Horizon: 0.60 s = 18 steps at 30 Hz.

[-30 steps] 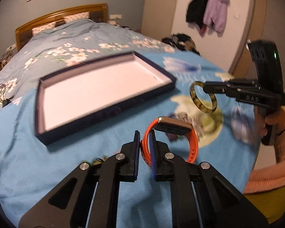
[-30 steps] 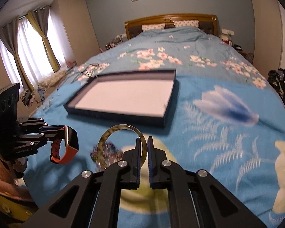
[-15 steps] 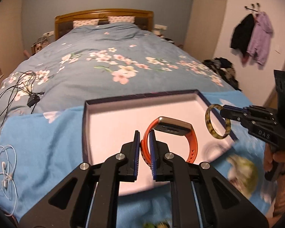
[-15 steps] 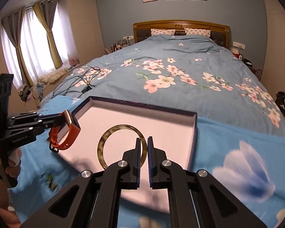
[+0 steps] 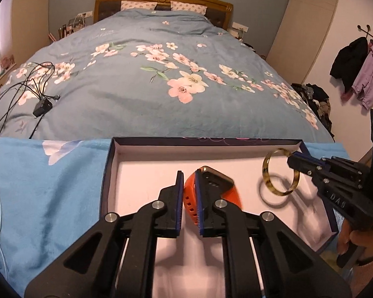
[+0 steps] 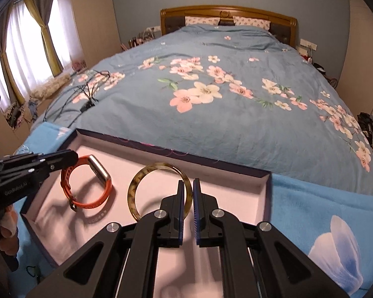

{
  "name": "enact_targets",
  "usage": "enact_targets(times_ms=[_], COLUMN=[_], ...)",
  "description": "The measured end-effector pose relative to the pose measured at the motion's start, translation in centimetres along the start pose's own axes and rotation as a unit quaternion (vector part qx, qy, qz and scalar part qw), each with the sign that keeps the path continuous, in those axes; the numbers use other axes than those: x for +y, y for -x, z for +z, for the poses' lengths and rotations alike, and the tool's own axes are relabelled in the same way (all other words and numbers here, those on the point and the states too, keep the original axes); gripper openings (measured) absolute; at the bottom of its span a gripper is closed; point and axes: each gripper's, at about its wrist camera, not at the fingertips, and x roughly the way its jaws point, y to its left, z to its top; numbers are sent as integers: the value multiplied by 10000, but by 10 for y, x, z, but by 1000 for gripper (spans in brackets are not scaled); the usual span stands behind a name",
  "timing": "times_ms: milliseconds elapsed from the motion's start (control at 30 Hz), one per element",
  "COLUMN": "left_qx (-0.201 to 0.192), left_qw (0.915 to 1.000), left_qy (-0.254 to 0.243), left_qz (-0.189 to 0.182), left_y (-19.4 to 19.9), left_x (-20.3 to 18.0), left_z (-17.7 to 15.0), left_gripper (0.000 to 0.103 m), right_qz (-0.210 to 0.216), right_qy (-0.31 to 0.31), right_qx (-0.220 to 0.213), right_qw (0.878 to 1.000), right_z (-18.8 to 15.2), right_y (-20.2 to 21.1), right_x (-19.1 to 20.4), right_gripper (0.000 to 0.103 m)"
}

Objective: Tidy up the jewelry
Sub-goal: 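Lower the smartwatch into the box with the left tool while the right tool drops the bangle beside it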

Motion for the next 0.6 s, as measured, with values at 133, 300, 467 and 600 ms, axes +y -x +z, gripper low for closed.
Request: enact_targets(times_ms=[133, 300, 467, 600], left_qx=[173, 278, 443, 511], left_qw=[9998, 9994, 9973, 9961], left_qy=[19, -145, -502, -552], left_qz=[71, 143, 313, 464], left_y=[-16, -22, -30, -36], left_x=[6, 5, -7, -13], left_z=[0, -1, -7, -7], left_gripper=[8, 14, 22, 11], right_qz=[-56, -91, -76, 2], right_qy=[26, -14, -80, -148], right_qx=[122, 229, 260, 200], right_qw=[9999, 9997, 9996, 9997], right_z=[1, 5, 8, 5], right_y=[-8, -13, -16, -11], right_x=[2, 2, 1, -1], right_gripper=[5, 5, 6, 6])
